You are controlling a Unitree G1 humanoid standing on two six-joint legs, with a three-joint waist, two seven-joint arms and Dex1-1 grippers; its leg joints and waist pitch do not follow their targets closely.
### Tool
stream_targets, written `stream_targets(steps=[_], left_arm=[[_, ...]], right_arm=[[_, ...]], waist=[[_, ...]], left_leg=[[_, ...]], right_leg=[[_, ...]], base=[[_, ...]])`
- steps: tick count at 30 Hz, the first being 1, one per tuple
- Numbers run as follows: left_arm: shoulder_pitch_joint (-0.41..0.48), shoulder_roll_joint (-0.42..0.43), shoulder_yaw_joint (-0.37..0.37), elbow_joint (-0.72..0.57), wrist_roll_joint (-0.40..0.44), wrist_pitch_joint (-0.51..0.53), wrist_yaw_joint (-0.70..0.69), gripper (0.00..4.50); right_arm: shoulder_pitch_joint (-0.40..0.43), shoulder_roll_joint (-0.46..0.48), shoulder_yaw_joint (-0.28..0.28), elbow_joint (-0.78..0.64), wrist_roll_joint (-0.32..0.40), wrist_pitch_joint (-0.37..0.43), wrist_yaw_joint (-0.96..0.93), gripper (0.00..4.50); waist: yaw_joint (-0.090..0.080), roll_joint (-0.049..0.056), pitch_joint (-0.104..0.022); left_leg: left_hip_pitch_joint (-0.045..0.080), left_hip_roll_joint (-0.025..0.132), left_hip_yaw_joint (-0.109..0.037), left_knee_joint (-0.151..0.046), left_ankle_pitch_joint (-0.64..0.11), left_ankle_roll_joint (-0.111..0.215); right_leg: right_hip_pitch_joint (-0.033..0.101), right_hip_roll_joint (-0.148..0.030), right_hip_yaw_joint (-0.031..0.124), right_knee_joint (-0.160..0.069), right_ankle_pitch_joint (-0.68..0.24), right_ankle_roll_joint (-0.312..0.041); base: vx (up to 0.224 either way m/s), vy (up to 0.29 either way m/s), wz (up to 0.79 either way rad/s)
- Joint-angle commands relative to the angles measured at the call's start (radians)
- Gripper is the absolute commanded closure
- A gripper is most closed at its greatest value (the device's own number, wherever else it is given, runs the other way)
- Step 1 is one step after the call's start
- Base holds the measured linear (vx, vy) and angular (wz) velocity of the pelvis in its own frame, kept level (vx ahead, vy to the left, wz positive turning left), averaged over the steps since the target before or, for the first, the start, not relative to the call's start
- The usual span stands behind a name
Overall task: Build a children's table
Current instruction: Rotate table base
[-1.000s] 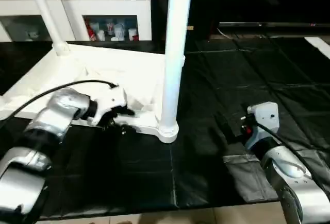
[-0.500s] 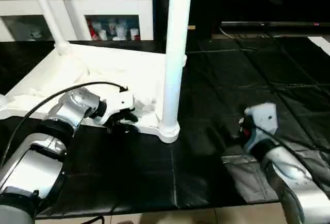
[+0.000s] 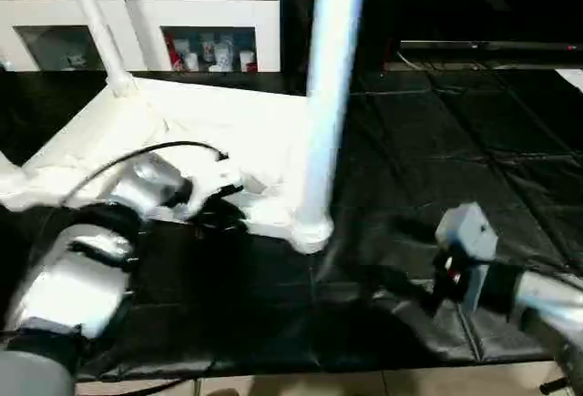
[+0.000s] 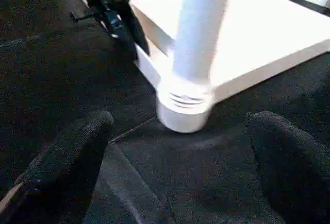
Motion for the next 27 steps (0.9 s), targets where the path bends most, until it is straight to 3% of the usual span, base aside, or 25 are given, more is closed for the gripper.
stream_targets(steps=[1,3,7,9,13,14,15,20,23,24,25,26,27], left_arm=[[0.018,-0.016,0.045,-0.012,-0.049,0.094,0.055,4.04],[0.038,-0.027,0.056,-0.051,-0.063,0.15,0.064,4.09],[0.105,-0.032,0.06,-0.182,-0.058,0.224,0.077,4.35],[0.149,-0.029,0.066,-0.282,-0.069,0.261,0.07,4.4],[0.235,-0.016,0.058,-0.485,-0.078,0.31,0.069,4.48],[0.276,-0.002,0.036,-0.554,-0.06,0.24,0.078,4.48],[0.278,-0.002,0.035,-0.556,-0.06,0.237,0.079,4.48],[0.341,0.001,0.038,-0.652,-0.072,0.064,0.084,4.48],[0.355,-0.007,0.049,-0.685,-0.075,0.071,0.098,4.48],[0.354,-0.012,0.054,-0.689,-0.078,0.081,0.111,4.48],[0.346,-0.018,0.059,-0.683,-0.09,0.109,0.104,4.48],[0.342,-0.018,0.06,-0.683,-0.097,0.124,0.099,4.05],[0.334,-0.02,0.06,-0.676,-0.105,0.128,0.098,3.94]], right_arm=[[-0.01,0.0,-0.004,0.013,-0.008,0.011,-0.002,0.0],[-0.013,0.003,-0.004,0.018,-0.013,0.01,-0.007,0.0],[-0.018,0.002,-0.002,0.023,-0.008,0.011,-0.012,0.0],[-0.02,0.0,0.002,0.024,-0.006,0.012,-0.013,0.0],[-0.024,0.005,0.008,0.028,-0.008,0.011,-0.013,0.0],[-0.026,0.009,0.012,0.03,-0.01,0.011,-0.014,0.0],[-0.026,0.009,0.012,0.03,-0.01,0.011,-0.015,0.0],[-0.026,0.016,0.026,0.033,-0.017,0.009,-0.021,0.0],[-0.02,0.015,0.031,0.032,-0.022,0.007,-0.025,0.0],[-0.019,0.015,0.031,0.029,-0.023,0.008,-0.026,0.0],[-0.017,0.015,0.03,0.027,-0.023,0.009,-0.028,0.0],[-0.016,0.015,0.029,0.025,-0.024,0.01,-0.029,0.0],[-0.012,0.013,0.027,0.023,-0.024,0.012,-0.032,0.0]], waist=[[0.006,-0.003,-0.059],[0.002,-0.005,-0.059],[-0.008,-0.011,-0.054],[-0.01,-0.007,-0.054],[-0.013,-0.003,-0.059],[-0.013,-0.002,-0.059],[-0.015,-0.004,-0.059],[-0.01,0.002,-0.062],[-0.007,0.007,-0.064],[-0.005,0.013,-0.063],[-0.002,0.006,-0.063],[0.0,0.006,-0.062],[0.001,0.009,-0.062]], left_leg=[[0.001,0.074,-0.024,-0.082,-0.102,0.048],[-0.002,0.075,-0.025,-0.083,-0.098,0.053],[-0.004,0.072,-0.022,-0.084,-0.113,0.065],[-0.003,0.073,-0.022,-0.084,-0.115,0.064],[-0.001,0.08,-0.022,-0.086,-0.088,0.074],[-0.004,0.079,-0.023,-0.086,-0.081,0.078],[-0.006,0.077,-0.021,-0.087,-0.076,0.085],[-0.004,0.076,-0.02,-0.085,-0.068,0.089],[-0.003,0.078,-0.02,-0.084,-0.057,0.088],[-0.001,0.077,-0.019,-0.084,-0.064,0.086],[0.0,0.075,-0.016,-0.083,-0.082,0.078],[-0.001,0.074,-0.016,-0.083,-0.081,0.076],[-0.002,0.074,-0.016,-0.084,-0.082,0.071]], right_leg=[[0.05,-0.102,0.054,-0.07,-0.041,-0.3],[0.054,-0.104,0.054,-0.068,-0.032,-0.303],[0.051,-0.101,0.053,-0.08,-0.106,-0.291],[0.048,-0.1,0.053,-0.082,-0.133,-0.285],[0.048,-0.099,0.052,-0.073,-0.058,-0.294],[0.049,-0.099,0.051,-0.073,-0.046,-0.295],[0.05,-0.096,0.051,-0.074,-0.031,-0.291],[0.049,-0.095,0.05,-0.072,-0.004,-0.281],[0.045,-0.093,0.049,-0.065,0.048,-0.287],[0.042,-0.092,0.049,-0.067,0.043,-0.289],[0.045,-0.093,0.05,-0.069,0.024,-0.291],[0.046,-0.094,0.051,-0.069,0.02,-0.29],[0.046,-0.094,0.05,-0.069,0.006,-0.286]], base=[[0.0,0.0,0.0],[0.0,0.0,0.0],[0.0,0.0,0.0],[0.0,0.0,0.0],[0.0,0.0,0.0],[0.0,0.0,0.0],[0.0,0.0,0.0],[0.0,0.0,0.0],[0.0,0.0,0.0],[0.0,0.0,0.0],[0.0,0.0,0.0],[0.0,0.0,0.0],[0.0,0.0,0.0]])
